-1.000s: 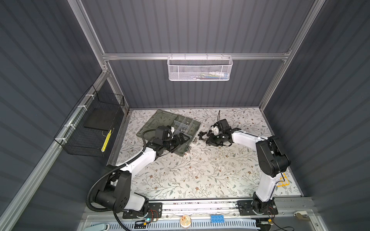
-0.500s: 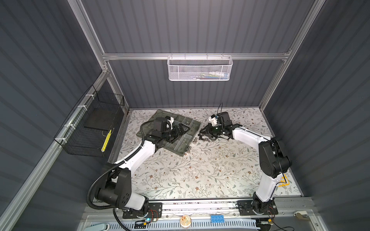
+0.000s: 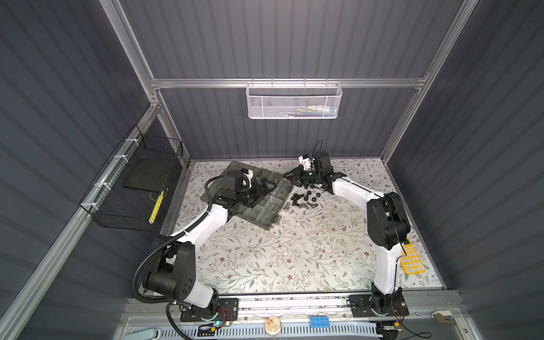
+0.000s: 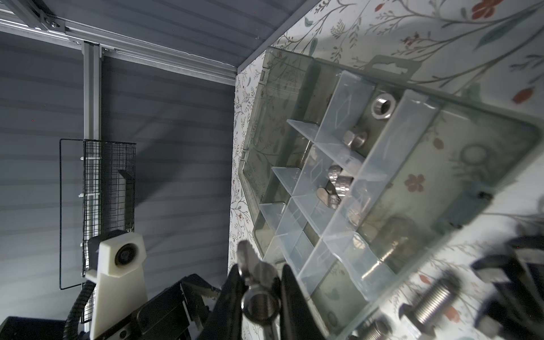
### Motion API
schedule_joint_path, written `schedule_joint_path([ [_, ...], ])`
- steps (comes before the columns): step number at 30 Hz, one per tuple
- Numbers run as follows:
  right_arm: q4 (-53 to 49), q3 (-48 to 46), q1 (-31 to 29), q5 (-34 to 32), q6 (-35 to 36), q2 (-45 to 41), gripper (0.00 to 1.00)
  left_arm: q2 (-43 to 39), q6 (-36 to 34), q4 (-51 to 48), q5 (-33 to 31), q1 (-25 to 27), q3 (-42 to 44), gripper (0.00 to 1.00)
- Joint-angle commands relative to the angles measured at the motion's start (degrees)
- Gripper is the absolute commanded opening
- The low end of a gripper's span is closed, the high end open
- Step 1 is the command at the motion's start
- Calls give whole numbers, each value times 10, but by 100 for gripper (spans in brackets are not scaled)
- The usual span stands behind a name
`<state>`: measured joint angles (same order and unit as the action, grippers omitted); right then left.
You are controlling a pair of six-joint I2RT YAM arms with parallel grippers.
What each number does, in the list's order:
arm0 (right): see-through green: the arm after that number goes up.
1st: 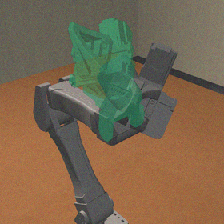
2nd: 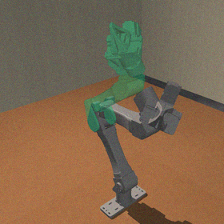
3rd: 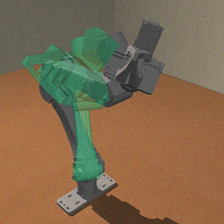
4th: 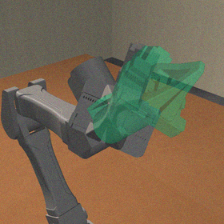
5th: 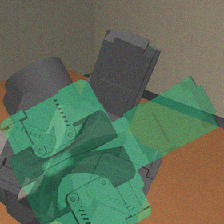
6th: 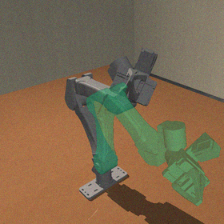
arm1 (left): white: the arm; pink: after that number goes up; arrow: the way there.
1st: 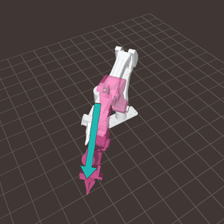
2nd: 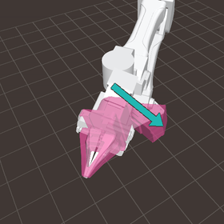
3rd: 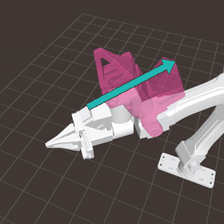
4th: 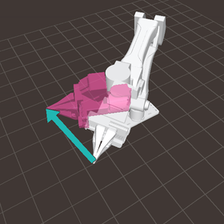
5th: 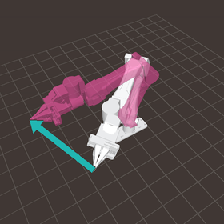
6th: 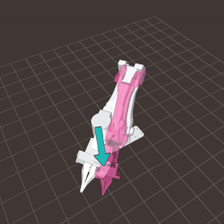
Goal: Sort the screws and nuts into containers
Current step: 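Lift the wing nut with the right gripper and carry it over the box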
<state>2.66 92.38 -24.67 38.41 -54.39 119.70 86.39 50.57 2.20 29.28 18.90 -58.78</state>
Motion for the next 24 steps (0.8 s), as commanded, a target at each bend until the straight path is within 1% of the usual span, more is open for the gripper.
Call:
schedule_joint_path([
  [1,17,53,-11,13,-28,36,9,10,19,29,17,-13,12,100],
  [10,22,142,-36,12,-72,131,11,12,39,64,34,-36,46,100],
  [19,6,180,-48,6,-82,193,11,8,41,78,45,-49,71,100],
  [24,2,182,-54,0,-83,210,12,6,40,78,49,-53,75,100],
])
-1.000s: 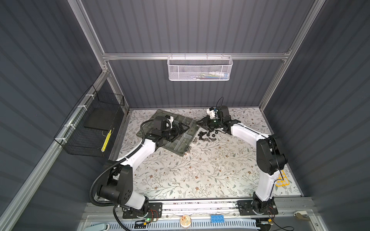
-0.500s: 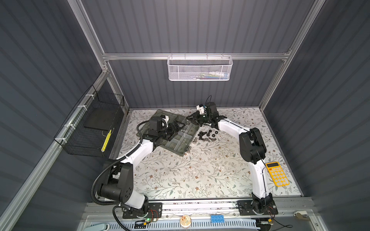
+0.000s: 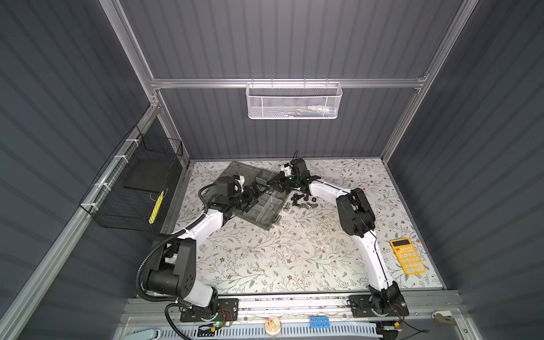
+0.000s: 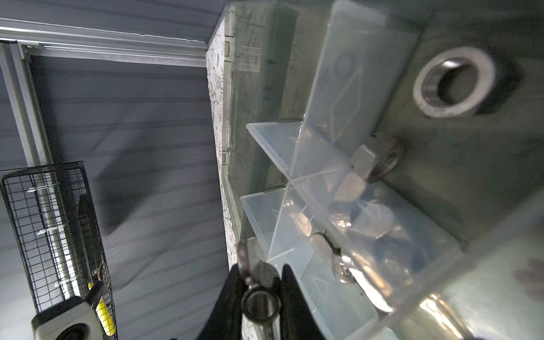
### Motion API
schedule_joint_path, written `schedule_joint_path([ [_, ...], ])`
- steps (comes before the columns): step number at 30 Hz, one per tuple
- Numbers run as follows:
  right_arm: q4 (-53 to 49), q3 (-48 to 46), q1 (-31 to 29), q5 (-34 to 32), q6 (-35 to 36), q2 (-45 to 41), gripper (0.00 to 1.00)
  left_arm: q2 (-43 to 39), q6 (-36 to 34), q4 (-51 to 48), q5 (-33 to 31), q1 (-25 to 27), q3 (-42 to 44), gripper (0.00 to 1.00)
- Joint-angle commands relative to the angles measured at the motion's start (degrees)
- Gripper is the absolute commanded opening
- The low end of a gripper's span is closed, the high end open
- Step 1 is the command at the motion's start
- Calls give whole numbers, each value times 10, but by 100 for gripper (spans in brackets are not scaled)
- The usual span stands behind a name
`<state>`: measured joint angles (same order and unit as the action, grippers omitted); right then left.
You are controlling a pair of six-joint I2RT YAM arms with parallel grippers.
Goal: Sort the screws and nuts into containers
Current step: 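Lift the wing nut with the right gripper and carry it over the box, then open the right gripper to drop the wing nut into a compartment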
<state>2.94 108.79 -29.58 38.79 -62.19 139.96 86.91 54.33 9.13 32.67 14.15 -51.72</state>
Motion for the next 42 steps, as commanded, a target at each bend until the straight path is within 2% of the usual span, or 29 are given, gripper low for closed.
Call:
schedule_joint_path([
  [1,-1,18,-4,-5,-5,11,12,1,2,8,16,-7,4,100],
  [14,-9,11,-5,-12,0,27,18,-4,-4,1,25,-18,7,100],
  [22,-21,17,-4,-13,6,25,26,-8,-5,-2,26,-19,11,100],
  [31,-24,19,-3,-11,5,22,30,-16,-7,-13,25,-19,7,100],
  [42,-36,30,0,-7,13,-14,38,-39,-18,-46,17,-19,4,100],
])
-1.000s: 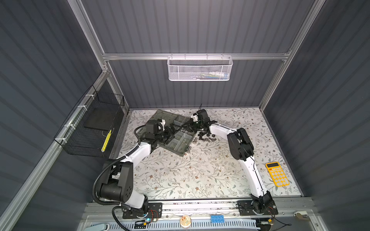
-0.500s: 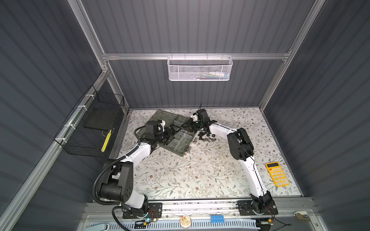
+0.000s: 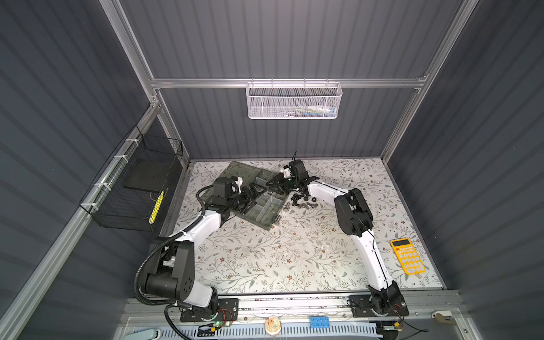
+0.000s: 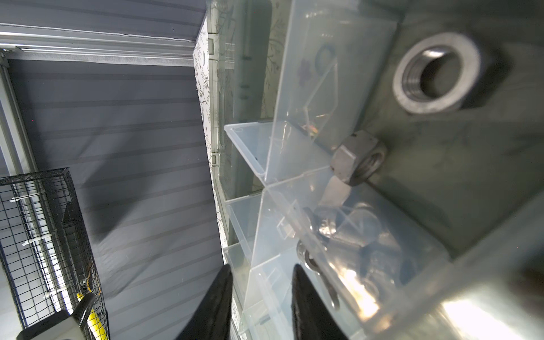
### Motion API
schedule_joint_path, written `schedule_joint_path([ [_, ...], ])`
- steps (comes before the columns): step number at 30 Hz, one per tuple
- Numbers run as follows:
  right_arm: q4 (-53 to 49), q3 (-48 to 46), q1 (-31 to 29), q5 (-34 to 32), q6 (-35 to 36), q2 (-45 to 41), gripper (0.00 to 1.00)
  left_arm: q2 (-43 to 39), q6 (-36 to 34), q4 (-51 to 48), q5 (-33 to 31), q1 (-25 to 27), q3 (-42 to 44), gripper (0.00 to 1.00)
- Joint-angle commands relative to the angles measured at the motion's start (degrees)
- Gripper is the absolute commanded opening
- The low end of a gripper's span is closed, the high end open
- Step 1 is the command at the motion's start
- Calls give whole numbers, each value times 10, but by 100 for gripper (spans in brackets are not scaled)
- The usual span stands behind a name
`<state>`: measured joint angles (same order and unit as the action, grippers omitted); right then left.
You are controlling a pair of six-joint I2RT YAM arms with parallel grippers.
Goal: Sort the screws and nuts into containers
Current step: 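Open the right gripper to drop the wing nut into a compartment, then draw the right gripper back while the left gripper lowers to the pile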
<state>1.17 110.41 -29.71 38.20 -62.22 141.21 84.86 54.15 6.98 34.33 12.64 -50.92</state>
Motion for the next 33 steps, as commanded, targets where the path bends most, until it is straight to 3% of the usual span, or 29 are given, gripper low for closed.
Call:
schedule_joint_path([
  [1,-20,14,1,-2,16,-35,39,-22,-19,-29,-1,-4,-5,100],
  [10,-35,-16,5,-10,56,-111,45,-39,-29,-61,-9,-4,-18,100],
  [20,-2,-212,44,-28,103,-270,59,-45,-27,-77,-7,-3,-27,100],
  [29,9,-385,93,-37,143,-409,80,-19,-74,-146,-32,29,-86,100],
  [33,6,-452,122,-35,159,-471,99,17,-119,-205,-76,75,-146,100],
])
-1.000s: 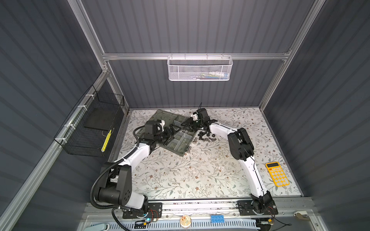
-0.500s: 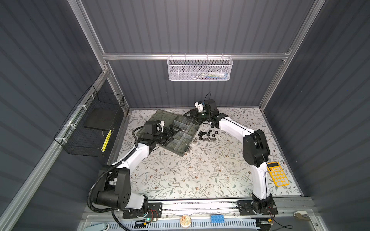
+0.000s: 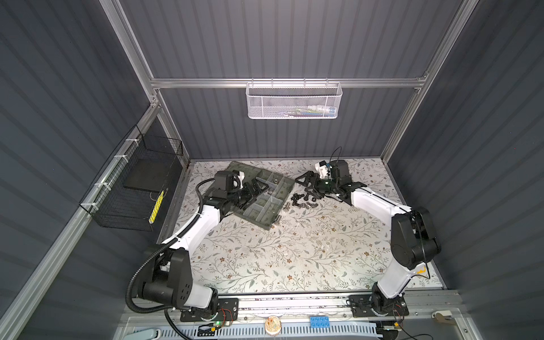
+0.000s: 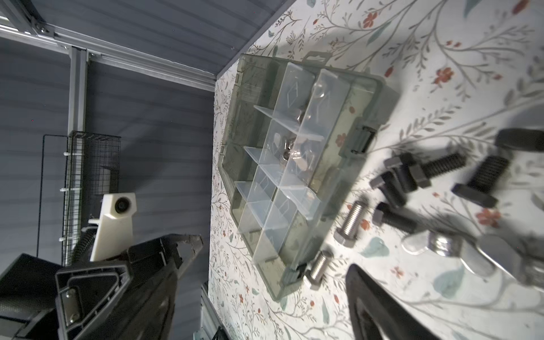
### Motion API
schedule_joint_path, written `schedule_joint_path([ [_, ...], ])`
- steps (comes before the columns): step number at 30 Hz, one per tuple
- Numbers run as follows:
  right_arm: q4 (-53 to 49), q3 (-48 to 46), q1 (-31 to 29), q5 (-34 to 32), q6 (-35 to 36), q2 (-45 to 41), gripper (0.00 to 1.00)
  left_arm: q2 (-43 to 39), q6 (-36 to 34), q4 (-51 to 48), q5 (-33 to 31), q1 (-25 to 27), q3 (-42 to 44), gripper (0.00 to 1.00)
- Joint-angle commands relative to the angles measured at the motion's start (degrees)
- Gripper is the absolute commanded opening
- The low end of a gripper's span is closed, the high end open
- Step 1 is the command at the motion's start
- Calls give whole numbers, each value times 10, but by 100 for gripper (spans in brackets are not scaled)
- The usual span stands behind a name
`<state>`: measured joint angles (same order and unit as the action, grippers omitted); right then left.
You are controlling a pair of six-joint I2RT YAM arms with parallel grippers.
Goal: Sort the screws and nuts into containers
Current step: 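Draw the right gripper back while the left gripper lowers to the pile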
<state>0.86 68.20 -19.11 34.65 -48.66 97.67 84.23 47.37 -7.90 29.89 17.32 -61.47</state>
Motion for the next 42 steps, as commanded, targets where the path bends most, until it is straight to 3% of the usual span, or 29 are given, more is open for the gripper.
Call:
schedule_joint_path([
  [1,7,-44,24,1,27,-50,99,33,-60,-67,-42,39,-55,100],
  [14,32,-258,143,50,-7,-209,99,225,-184,-200,-149,154,-281,99],
  [23,20,-344,191,67,-30,-291,99,383,-278,-262,-190,215,-440,89],
  [32,-9,-349,210,90,-25,-308,99,461,-360,-283,-222,225,-476,74],
  [42,-22,-349,210,95,-25,-317,99,513,-395,-279,-272,246,-517,63],
])
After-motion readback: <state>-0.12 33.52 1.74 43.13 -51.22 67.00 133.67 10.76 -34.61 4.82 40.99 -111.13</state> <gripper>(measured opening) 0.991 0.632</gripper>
